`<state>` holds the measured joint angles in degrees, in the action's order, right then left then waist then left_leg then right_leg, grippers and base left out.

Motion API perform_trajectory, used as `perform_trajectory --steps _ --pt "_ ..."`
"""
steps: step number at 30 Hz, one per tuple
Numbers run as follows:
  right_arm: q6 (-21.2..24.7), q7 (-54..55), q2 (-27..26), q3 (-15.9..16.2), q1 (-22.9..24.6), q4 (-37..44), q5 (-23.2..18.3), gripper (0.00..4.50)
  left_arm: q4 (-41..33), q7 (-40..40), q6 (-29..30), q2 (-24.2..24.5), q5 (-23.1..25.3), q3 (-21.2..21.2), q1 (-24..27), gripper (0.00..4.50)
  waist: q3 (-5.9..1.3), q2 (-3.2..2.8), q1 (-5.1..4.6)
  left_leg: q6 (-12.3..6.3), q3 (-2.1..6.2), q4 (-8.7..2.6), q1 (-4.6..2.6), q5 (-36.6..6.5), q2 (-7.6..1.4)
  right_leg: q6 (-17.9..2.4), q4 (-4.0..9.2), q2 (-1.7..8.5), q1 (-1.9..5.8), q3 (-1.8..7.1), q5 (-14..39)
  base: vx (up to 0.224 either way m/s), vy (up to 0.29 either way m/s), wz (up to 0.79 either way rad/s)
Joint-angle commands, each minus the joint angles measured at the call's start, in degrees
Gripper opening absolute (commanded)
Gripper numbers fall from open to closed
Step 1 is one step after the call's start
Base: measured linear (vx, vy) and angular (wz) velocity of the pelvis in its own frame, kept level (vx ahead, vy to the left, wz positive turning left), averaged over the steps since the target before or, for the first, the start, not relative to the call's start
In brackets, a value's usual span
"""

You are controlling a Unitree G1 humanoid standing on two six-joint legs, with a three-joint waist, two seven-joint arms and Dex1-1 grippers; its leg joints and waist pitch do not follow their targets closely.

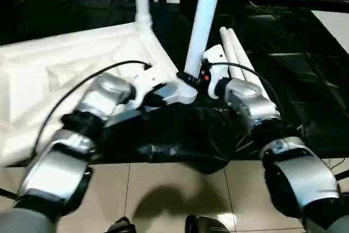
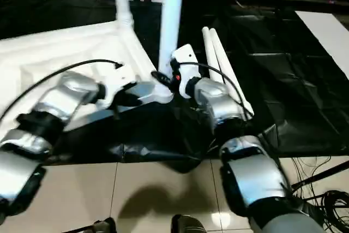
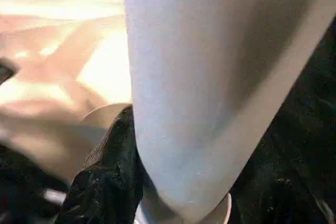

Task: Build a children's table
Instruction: Insert table leg to table base

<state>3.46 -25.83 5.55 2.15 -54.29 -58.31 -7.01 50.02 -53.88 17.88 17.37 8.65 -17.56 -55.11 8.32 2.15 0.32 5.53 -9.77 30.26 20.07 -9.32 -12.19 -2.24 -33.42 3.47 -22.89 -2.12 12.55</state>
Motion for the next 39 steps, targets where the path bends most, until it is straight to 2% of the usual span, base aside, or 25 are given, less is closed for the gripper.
perform_trajectory --steps 1,3,4,6,11,13,15,16,17,18,19,21,23,24,25,27,29,30,31,33,35,36,37,38,39 --pt "9.02 8.94 1.0 -0.54 5.1 -11.38 2.25 1.86 2.08 0.46 1.34 -1.77 0.07 -0.71 -0.86 0.0 -1.37 -1.07 0.15 1.24 0.65 -4.26 -0.59 -23.72 -0.82 -6.57 5.77 4.19 0.47 2.32 29.59 0.0 0.0 0.0" --pt "9.15 9.48 0.71 -0.66 4.99 -11.56 2.13 1.86 2.48 1.06 1.5 -2.13 0.09 -0.57 -1.16 0.0 -1.28 -1.18 0.13 1.21 0.74 -4.31 -0.95 -25.29 -0.84 -5.93 6.11 4.18 0.14 2.19 30.79 0.0 0.0 0.0" --pt "9.55 10.83 -0.05 -0.99 4.75 -11.96 1.88 1.86 3.06 2.08 1.9 -2.87 0.26 -0.36 -1.71 0.0 -1.25 -0.92 0.08 1.04 0.84 -4.47 -0.65 -25.4 -0.76 -5.48 6.18 4.15 0.25 2.18 31.03 0.0 0.0 0.0" --pt "9.92 12.01 -0.93 -0.8 4.58 -12.25 2.12 1.86 3.4 2.6 1.91 -3.53 0.39 -0.14 -2.0 0.0 -1.14 -1.02 0.19 0.99 0.96 -4.56 -0.88 -26.43 -0.79 -4.85 6.36 4.23 -0.09 2.2 32.03 0.0 0.0 0.0" --pt "9.97 12.69 -1.81 -0.22 4.45 -12.54 3.11 1.86 4.02 2.53 0.64 -3.91 0.47 0.12 -2.14 0.0 -1.17 -1.02 0.04 0.84 1.14 -4.8 -0.62 -27.48 -0.8 -4.48 6.44 4.37 -0.11 2.06 31.34 0.0 0.0 0.0" --pt "8.81 12.92 -2.41 -1.13 4.19 -12.56 2.77 1.86 4.69 2.42 -0.07 -3.8 0.26 0.28 -2.28 0.0 -1.15 -1.07 0.06 1.04 1.1 -4.85 -0.85 -28.19 -0.86 -4.55 6.48 4.36 -0.33 2.1 30.64 0.0 0.0 0.0" --pt "8.37 12.43 -2.55 -1.3 3.92 -12.4 2.51 1.86 5.0 2.46 -0.45 -3.68 0.16 0.39 -2.34 0.0 -1.22 -1.09 0.04 1.06 1.06 -4.93 -0.77 -28.01 -0.88 -4.91 6.42 4.36 -0.17 2.1 29.18 0.0 0.0 0.0" --pt "8.05 12.24 -2.63 -1.51 3.75 -12.26 2.27 2.21 5.14 2.44 -0.61 -3.63 0.13 0.43 -2.35 0.0 -1.21 -1.1 0.06 1.04 1.01 -4.93 -0.79 -27.97 -0.88 -5.0 6.42 4.35 -0.2 2.13 28.88 0.0 0.0 0.0" --pt "7.88 12.18 -2.67 -1.63 3.67 -12.19 2.14 2.21 5.19 2.41 -0.68 -3.61 0.12 0.44 -2.34 0.0 -1.23 -1.09 0.08 1.05 0.97 -4.93 -0.76 -27.7 -0.92 -5.26 6.37 4.38 -0.18 2.16 28.31 0.0 0.0 0.0" --pt "7.7 12.28 -2.69 -1.85 3.43 -12.09 1.93 2.56 5.25 2.38 -0.83 -3.57 0.12 0.48 -2.33 0.0 -1.22 -1.09 0.08 1.06 0.95 -4.94 -0.74 -27.62 -0.93 -5.35 6.37 4.39 -0.16 2.16 28.1 0.0 0.0 0.0" --pt "7.04 12.08 -2.69 -2.21 3.13 -11.89 1.59 2.56 5.24 2.44 -0.99 -3.54 0.06 0.65 -2.3 0.0 -1.19 -1.07 0.08 1.05 0.91 -4.93 -0.76 -27.66 -0.92 -5.36 6.38 4.36 -0.2 2.17 28.12 0.0 0.0 0.0" --pt "5.97 11.18 -2.5 -2.99 2.24 -11.16 0.79 2.78 4.85 2.05 -2.01 -3.25 -0.06 0.87 -2.07 0.0 -1.4 -1.35 0.37 1.19 0.61 -4.73 -1.14 -26.77 -1.1 -6.24 6.41 4.48 -0.47 2.39 26.24 0.0 0.0 0.0" --pt "5.0 9.46 -2.13 -3.76 1.44 -10.11 0.0 2.92 4.43 1.14 -3.56 -2.97 -0.27 0.93 -1.76 0.0 -1.63 -0.96 0.41 1.05 0.38 -4.71 -0.68 -24.8 -1.05 -7.21 5.86 4.15 0.1 2.33 22.34 0.0 0.0 0.0" --pt "4.54 8.57 -1.92 -3.7 1.19 -9.69 -0.01 3.01 4.26 0.87 -3.7 -2.84 -0.31 0.92 -1.65 0.0 -1.77 -0.92 0.61 0.48 0.24 -4.65 -0.26 -21.99 -1.02 -7.82 5.45 4.26 0.62 2.34 19.34 0.0 0.0 0.0" --pt "4.27 8.04 -1.8 -3.65 1.04 -9.49 0.11 3.07 4.25 0.7 -3.8 -2.77 -0.33 0.91 -1.62 0.0 -1.95 -1.05 0.76 -0.35 -0.18 -4.36 -0.37 -19.23 -1.02 -8.84 5.24 4.27 0.67 2.44 16.34 0.0 0.0 0.0" --pt "3.85 5.62 -0.97 -3.96 0.66 -8.0 -0.45 3.24 3.39 -0.29 -4.66 -2.24 -0.46 0.77 -1.24 0.0 -2.08 -1.12 0.8 -1.16 -0.48 -4.2 -0.22 -17.52 -1.13 -10.48 5.02 4.17 0.88 2.29 14.48 0.0 0.0 0.0" --pt "3.23 3.16 -0.01 -3.88 0.62 -6.43 -0.56 3.36 2.26 -1.31 -6.02 -1.61 -0.46 0.48 -0.72 0.0 -2.26 -1.2 1.11 -1.75 -0.74 -4.05 -0.2 -16.34 -1.14 -10.84 5.04 4.32 0.96 2.26 14.43 0.0 0.0 0.0" --pt "3.23 3.16 -0.01 -3.88 0.62 -6.43 -0.56 3.47 2.26 -1.31 -6.02 -1.61 -0.46 0.48 -0.72 0.0 -2.75 -1.25 1.24 -2.24 -0.89 -3.68 -0.17 -13.43 -1.22 -11.84 4.63 4.31 1.16 2.28 11.09 0.0 0.0 0.0" --pt "2.7 1.22 0.65 -3.5 0.85 -5.36 -0.38 3.62 1.51 -2.1 -6.91 -1.23 -0.53 0.36 -0.32 0.0 -3.16 -1.33 1.32 -3.16 -1.27 -3.19 -0.11 -9.28 -1.15 -13.2 3.96 4.01 1.23 2.24 4.64 0.0 0.0 0.0" --pt "1.38 -2.71 2.11 -2.14 1.86 -2.67 0.43 3.7 0.27 -3.35 -7.8 -0.6 -0.73 0.49 0.39 0.0 -3.18 -1.31 1.31 -5.1 -1.7 -2.66 0.44 -5.1 -0.97 -15.49 2.93 3.77 1.68 2.09 -3.5 0.0 0.0 0.0" --pt "0.66 -6.06 3.31 -1.11 2.88 -0.17 0.86 3.8 -0.52 -3.93 -9.76 -0.08 -0.75 0.57 0.93 0.0 -3.5 -1.25 1.5 -6.37 -1.92 -2.22 0.47 -2.51 -0.84 -16.22 2.33 3.59 1.92 2.15 -8.76 0.0 0.0 0.0" --pt "0.45 -9.03 4.47 -0.66 4.11 2.73 0.56 3.8 -1.48 -4.75 -10.19 0.36 -1.16 0.7 1.48 0.0 -3.94 -1.08 1.53 -8.07 -1.98 -1.69 0.76 0.84 -0.52 -16.89 1.43 3.28 2.31 2.22 -15.97 0.0 0.0 0.0" --pt "0.4 -9.84 4.78 -0.56 4.45 3.53 0.46 3.8 -1.77 -5.02 -10.28 0.48 -1.3 0.73 1.64 0.0 -4.32 -1.14 1.67 -10.33 -2.03 -1.21 0.77 5.11 -0.49 -17.63 0.58 3.02 2.28 2.13 -24.04 0.0 0.0 0.0" --pt "0.23 -11.43 5.41 -0.35 5.22 5.17 0.15 3.8 -2.45 -5.73 -11.26 0.7 -1.71 0.83 2.14 0.0 -4.74 -0.83 1.58 -11.46 -2.1 -0.9 0.84 7.05 -0.4 -18.18 0.12 2.88 2.45 2.07 -27.57 0.0 0.0 0.0" --pt "-0.15 -14.39 6.61 0.11 6.65 8.13 -0.48 3.8 -3.79 -6.99 -12.48 1.08 -2.64 1.09 3.07 0.0 -4.61 -0.9 1.69 -13.07 -1.93 -0.66 1.3 9.24 -0.41 -18.77 -0.32 2.89 2.52 1.84 -31.49 0.0 0.0 0.0"
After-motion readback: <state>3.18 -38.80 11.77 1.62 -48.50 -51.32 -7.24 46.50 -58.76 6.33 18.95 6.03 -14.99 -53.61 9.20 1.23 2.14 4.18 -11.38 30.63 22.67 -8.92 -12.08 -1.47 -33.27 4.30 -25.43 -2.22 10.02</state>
